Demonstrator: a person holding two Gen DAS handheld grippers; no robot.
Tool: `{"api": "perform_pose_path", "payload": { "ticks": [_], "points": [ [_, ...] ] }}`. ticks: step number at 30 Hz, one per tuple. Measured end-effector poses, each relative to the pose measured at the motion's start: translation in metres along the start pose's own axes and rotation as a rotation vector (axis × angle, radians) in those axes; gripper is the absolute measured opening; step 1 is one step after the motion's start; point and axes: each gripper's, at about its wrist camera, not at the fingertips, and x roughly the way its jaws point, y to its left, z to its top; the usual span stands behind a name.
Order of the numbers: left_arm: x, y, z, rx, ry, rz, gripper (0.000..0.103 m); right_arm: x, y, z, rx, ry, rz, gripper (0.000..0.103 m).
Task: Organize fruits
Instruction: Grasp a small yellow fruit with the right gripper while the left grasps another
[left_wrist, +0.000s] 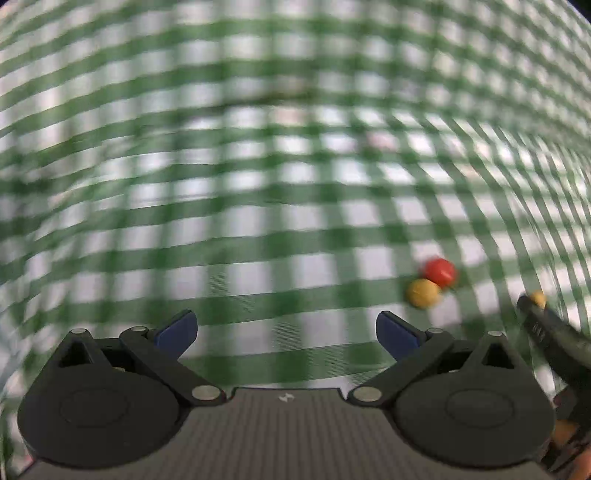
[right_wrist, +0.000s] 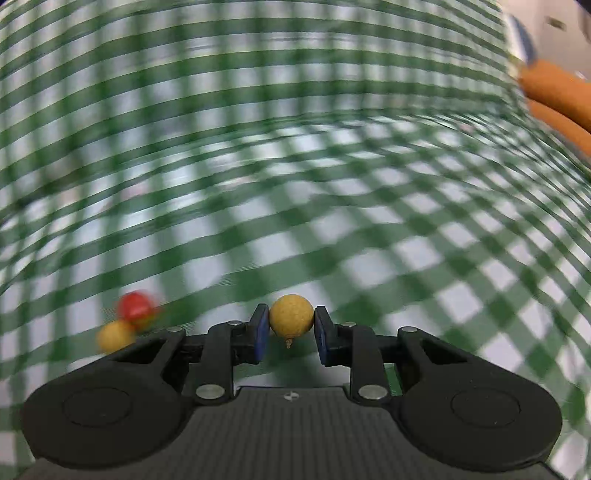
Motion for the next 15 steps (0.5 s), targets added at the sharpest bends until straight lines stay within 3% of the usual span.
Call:
{"api": "perform_pose_path", "payload": {
  "ticks": [3, 7, 13, 14, 15],
  "points": [
    [0.028, -0.036, 0.008, 0.088, 0.030, -0.033, 0.103, 0.008, -0.021, 0.002, 0.056, 0.017, -0.041, 0.027],
    [0.055, -0.059, 0.019, 0.112, 0.084, -0.103, 0.103, 0.016, -0.029, 0.001, 0.075, 0.040, -0.043, 0.027],
    [0.071, -0.079, 0.025, 0.144, 0.099, -0.099, 0.102, 0.016, -0.027, -0.001, 0.058, 0.044, -0.034, 0.027],
    [0.070, -0.079, 0.027, 0.142, 0.104, -0.102, 0.091, 0.016, -0.027, -0.002, 0.058, 0.044, -0.034, 0.027],
    [0.069, -0.079, 0.029, 0.141, 0.113, -0.118, 0.060, 0.016, -0.027, -0.002, 0.056, 0.043, -0.034, 0.027]
  ]
}}
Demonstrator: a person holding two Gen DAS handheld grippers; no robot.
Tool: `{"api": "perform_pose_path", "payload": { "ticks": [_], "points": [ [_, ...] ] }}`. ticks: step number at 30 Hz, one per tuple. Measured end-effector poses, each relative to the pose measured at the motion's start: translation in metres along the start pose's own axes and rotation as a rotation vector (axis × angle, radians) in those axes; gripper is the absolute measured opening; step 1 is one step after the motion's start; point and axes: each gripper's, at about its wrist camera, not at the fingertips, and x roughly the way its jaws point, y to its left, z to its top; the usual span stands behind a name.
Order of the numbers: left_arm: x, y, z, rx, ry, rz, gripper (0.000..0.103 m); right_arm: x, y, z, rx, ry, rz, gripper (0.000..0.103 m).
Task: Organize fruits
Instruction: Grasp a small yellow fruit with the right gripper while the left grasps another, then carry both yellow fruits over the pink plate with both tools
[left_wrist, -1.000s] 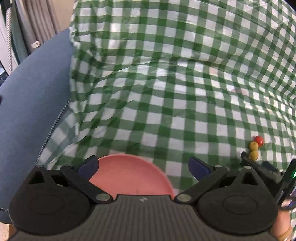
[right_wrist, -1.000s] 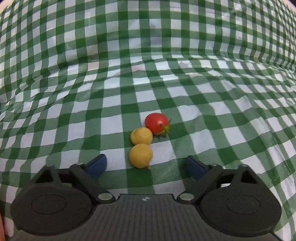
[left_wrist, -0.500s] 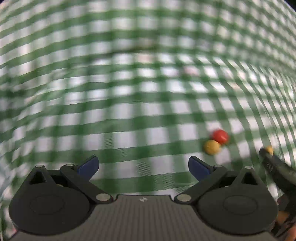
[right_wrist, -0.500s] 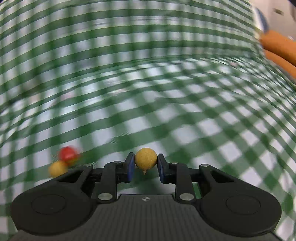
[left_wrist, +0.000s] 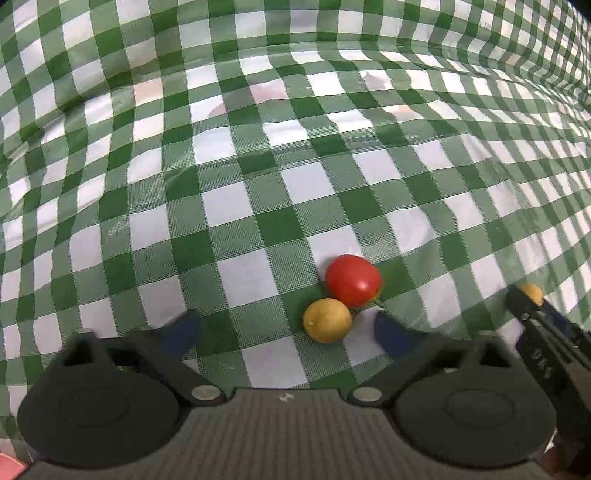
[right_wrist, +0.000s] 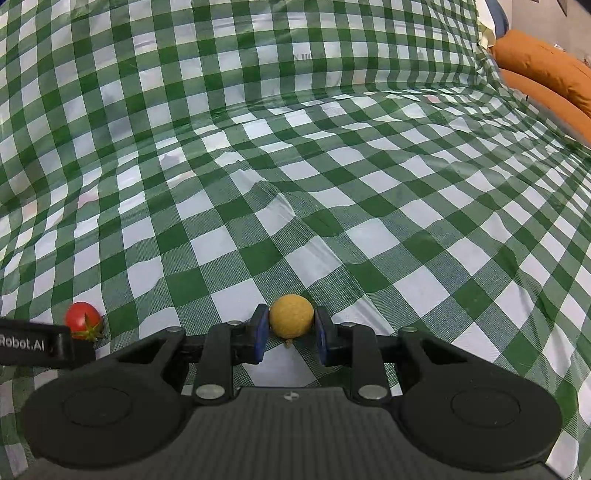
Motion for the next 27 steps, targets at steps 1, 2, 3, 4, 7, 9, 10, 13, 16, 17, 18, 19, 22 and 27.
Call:
{"api": "perform_pose_path", "payload": {
  "ticks": [1, 2, 3, 4, 7, 9, 10, 13, 16, 17, 18, 19, 22, 27],
  "points": [
    [-0.001, 0.001, 0.001, 0.005, 0.015, -0.036, 0.038, 0.000, 0.000, 0.000, -0.002, 0.000, 0.000, 0.027],
    [-0.002, 0.002, 0.002, 0.002, 0.027, -0.056, 0.027, 0.000, 0.000, 0.000, -0.002, -0.001, -0.001, 0.027],
    [-0.005, 0.003, 0.001, -0.001, 0.018, -0.047, 0.027, -0.001, 0.000, 0.001, -0.002, -0.001, 0.000, 0.027],
    [-0.008, 0.002, -0.001, 0.010, 0.002, -0.029, 0.027, -0.001, 0.000, 0.001, -0.001, 0.000, 0.000, 0.027],
    [-0.019, 0.003, -0.006, 0.031, -0.030, -0.015, 0.027, -0.004, -0.001, 0.003, 0.010, -0.009, 0.004, 0.027],
    [-0.030, 0.005, -0.009, 0.026, -0.046, -0.012, 0.027, -0.008, -0.001, 0.004, 0.020, -0.034, 0.012, 0.027],
    [-0.038, 0.007, -0.012, 0.028, -0.063, -0.010, 0.027, -0.011, -0.002, 0.005, 0.028, -0.050, 0.016, 0.027],
    [-0.064, 0.016, -0.026, 0.028, -0.104, -0.009, 0.027, -0.023, -0.004, 0.008, 0.056, -0.116, 0.023, 0.027],
    [-0.095, 0.031, -0.049, -0.006, -0.130, -0.029, 0.027, -0.035, -0.007, 0.012, 0.077, -0.170, 0.026, 0.027],
    [-0.107, 0.036, -0.059, -0.022, -0.136, -0.034, 0.027, -0.041, -0.007, 0.012, 0.080, -0.181, 0.030, 0.027],
    [-0.119, 0.042, -0.070, -0.037, -0.142, -0.036, 0.027, -0.048, -0.007, 0.012, 0.076, -0.187, 0.034, 0.027],
    [-0.133, 0.049, -0.083, -0.052, -0.150, -0.036, 0.027, -0.058, -0.006, 0.010, 0.070, -0.187, 0.043, 0.027],
    [-0.169, 0.068, -0.123, -0.083, -0.159, -0.043, 0.027, -0.093, -0.005, 0.003, 0.067, -0.179, 0.103, 0.027],
    [-0.222, 0.097, -0.192, -0.111, -0.156, -0.033, 0.027, -0.190, -0.005, -0.031, -0.005, -0.183, 0.225, 0.027]
  ]
}}
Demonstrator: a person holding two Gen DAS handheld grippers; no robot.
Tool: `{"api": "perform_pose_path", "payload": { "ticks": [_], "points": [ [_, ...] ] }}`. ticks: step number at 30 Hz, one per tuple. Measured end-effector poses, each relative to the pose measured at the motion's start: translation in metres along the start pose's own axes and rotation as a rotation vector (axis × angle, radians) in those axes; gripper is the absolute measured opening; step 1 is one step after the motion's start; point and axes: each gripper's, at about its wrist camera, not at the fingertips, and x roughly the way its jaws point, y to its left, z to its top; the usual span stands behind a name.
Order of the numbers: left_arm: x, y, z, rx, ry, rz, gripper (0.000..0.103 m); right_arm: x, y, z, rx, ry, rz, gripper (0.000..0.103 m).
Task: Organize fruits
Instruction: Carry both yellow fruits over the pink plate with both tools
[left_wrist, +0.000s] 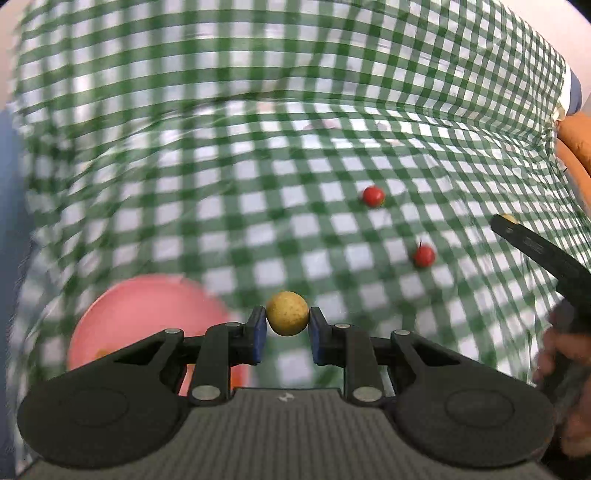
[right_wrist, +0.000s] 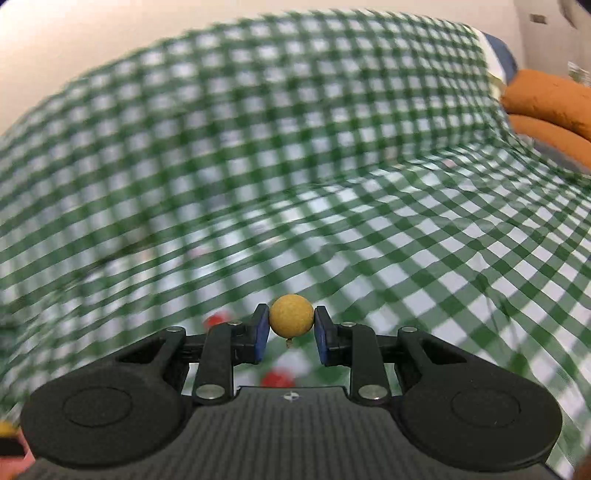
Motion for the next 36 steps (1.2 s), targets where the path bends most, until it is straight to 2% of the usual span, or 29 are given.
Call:
{"api": "perform_pose_path", "payload": {
  "ticks": [6, 12, 14, 17, 20, 23, 29, 36],
  "points": [
    [-0.078, 0.036, -0.066, -0.041, -0.044, 0.061, 0.027, -0.113, 0.036, -0.039, -0.148, 0.071, 0.156, 0.027],
    [-0.142, 0.058, -0.124, -0.088, -0.097, 0.039, 0.027, -0.195, 0.096, -0.078, -0.238, 0.157, 0.310, 0.027],
    [-0.162, 0.064, -0.139, -0.097, -0.134, 0.038, 0.027, -0.220, 0.118, -0.091, -0.299, 0.158, 0.348, 0.027],
    [-0.186, 0.070, -0.154, -0.108, -0.191, 0.046, 0.027, -0.255, 0.141, -0.102, -0.389, 0.100, 0.374, 0.027],
    [-0.212, 0.078, -0.165, -0.140, -0.241, 0.050, 0.027, -0.278, 0.145, -0.100, -0.413, 0.045, 0.387, 0.027],
    [-0.232, 0.082, -0.176, -0.156, -0.294, 0.071, 0.027, -0.289, 0.150, -0.094, -0.428, 0.029, 0.393, 0.027],
    [-0.252, 0.085, -0.191, -0.181, -0.318, 0.066, 0.027, -0.319, 0.143, -0.093, -0.455, -0.053, 0.413, 0.027],
    [-0.261, 0.078, -0.205, -0.182, -0.335, 0.060, 0.027, -0.337, 0.131, -0.095, -0.447, -0.081, 0.410, 0.027]
  ]
}}
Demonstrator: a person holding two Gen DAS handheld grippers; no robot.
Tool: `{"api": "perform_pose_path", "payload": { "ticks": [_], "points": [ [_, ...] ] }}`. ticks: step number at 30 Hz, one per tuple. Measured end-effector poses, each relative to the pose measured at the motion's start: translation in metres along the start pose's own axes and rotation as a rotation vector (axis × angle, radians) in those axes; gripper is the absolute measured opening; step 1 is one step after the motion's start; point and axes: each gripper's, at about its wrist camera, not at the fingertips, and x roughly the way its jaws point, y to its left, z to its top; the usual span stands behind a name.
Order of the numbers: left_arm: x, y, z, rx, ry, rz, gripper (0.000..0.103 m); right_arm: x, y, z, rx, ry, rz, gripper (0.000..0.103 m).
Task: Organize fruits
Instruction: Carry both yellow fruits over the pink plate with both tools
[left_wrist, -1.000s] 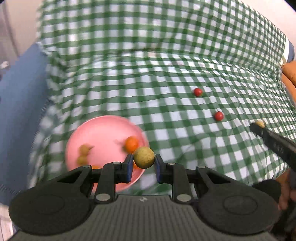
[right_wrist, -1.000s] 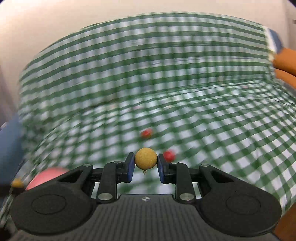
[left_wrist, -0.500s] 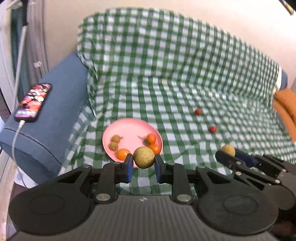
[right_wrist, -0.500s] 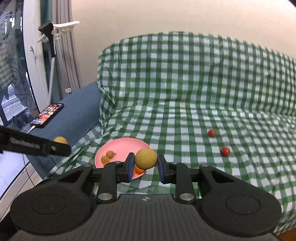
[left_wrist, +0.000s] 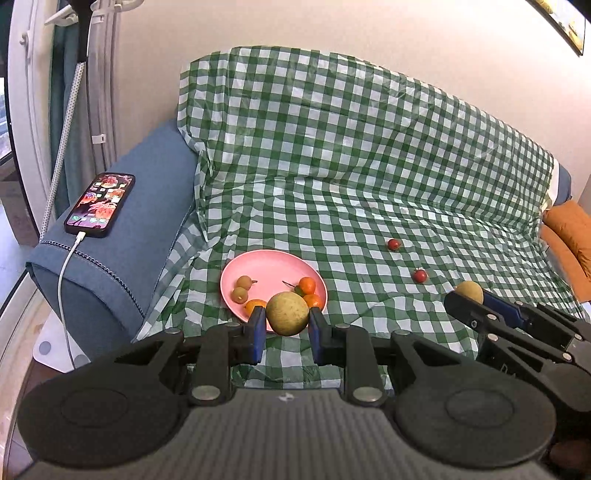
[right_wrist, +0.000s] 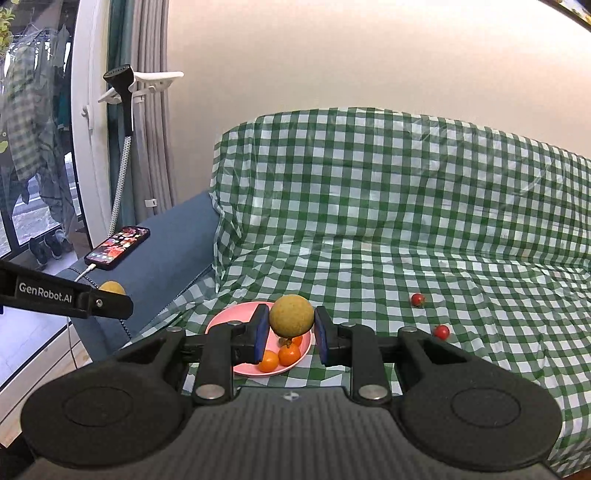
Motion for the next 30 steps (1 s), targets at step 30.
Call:
{"api": "perform_pose_path", "payload": {
  "ticks": [30],
  "points": [
    [0.056, 0.047, 0.021, -0.092, 0.061, 0.017, 0.027, 0.069, 0.008, 0.002, -0.048, 0.124, -0.011, 0.027]
  ]
}}
